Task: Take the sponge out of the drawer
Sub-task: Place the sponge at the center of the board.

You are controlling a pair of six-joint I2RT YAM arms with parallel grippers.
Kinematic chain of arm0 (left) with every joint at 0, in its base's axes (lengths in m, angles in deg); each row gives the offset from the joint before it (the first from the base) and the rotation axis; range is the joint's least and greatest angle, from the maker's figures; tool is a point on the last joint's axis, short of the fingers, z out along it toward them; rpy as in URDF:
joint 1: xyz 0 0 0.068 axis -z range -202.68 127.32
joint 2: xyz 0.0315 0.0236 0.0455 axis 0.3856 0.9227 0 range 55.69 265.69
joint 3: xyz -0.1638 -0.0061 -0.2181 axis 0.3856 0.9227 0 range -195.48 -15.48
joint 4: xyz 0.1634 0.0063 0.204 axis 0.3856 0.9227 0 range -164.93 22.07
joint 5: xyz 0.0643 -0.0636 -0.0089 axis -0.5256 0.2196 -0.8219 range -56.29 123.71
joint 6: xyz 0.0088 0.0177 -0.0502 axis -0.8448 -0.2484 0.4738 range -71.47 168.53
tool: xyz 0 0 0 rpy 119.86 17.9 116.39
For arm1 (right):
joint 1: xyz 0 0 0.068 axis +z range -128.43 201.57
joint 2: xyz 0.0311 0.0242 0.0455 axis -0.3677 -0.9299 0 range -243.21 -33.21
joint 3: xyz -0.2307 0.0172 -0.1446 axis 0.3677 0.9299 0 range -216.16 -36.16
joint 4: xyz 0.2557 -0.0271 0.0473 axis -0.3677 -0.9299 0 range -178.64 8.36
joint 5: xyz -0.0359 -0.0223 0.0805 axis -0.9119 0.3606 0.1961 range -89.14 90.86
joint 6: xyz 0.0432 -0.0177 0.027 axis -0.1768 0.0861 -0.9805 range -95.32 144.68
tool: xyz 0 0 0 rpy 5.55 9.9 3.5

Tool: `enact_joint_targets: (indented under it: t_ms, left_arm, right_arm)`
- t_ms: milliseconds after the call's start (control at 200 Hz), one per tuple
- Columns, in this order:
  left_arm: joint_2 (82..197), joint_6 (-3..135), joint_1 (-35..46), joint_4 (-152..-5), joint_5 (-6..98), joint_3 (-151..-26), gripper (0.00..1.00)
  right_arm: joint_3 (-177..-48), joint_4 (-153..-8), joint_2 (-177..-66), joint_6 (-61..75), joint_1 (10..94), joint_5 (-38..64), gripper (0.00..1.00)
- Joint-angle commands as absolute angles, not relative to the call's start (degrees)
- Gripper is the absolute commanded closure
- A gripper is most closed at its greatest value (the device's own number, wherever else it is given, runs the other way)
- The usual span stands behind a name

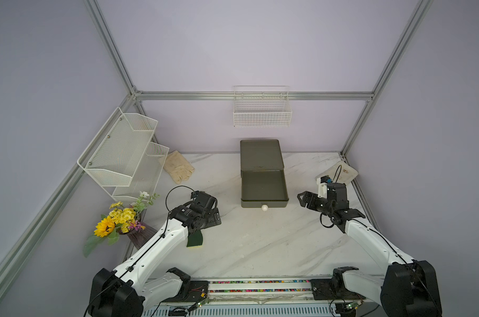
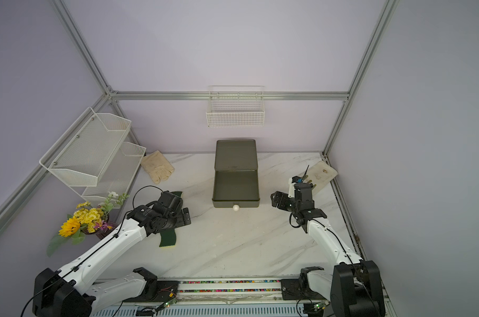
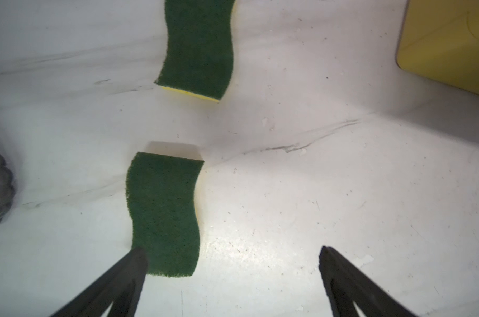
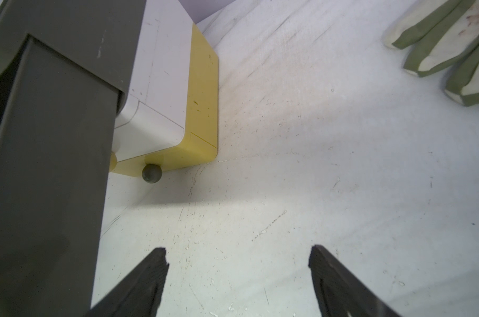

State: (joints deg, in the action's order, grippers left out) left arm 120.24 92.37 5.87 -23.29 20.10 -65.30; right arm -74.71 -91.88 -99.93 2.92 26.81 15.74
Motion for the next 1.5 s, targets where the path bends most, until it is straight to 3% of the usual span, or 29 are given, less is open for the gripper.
enact_joint_targets:
  t_ms: [0,230,700,1495]
  left_arm:
    - [122.9,95.8,10.1,-26.0,22.2,-65.8,0.0]
    - [130.6,97.7,13.9,-30.0,22.9,-64.6,0.0]
    - [132.5,99.4,13.9,-34.0,22.5,-58.2,0.0]
    - [127.4,99.4,10.8,-31.6,20.3,-53.0,0.0]
  right_arm:
    - [-74.2,-91.0,-100.3,3.4,26.5,15.2,0.15]
    - [-74.1,-91.4,-100.2,3.3,26.6,15.2,0.15]
    - [-74.3,-91.5,-100.7,3.4,26.5,15.2,0.15]
    - [-74.5,-91.8,-100.9,3.5,26.5,15.3,0.15]
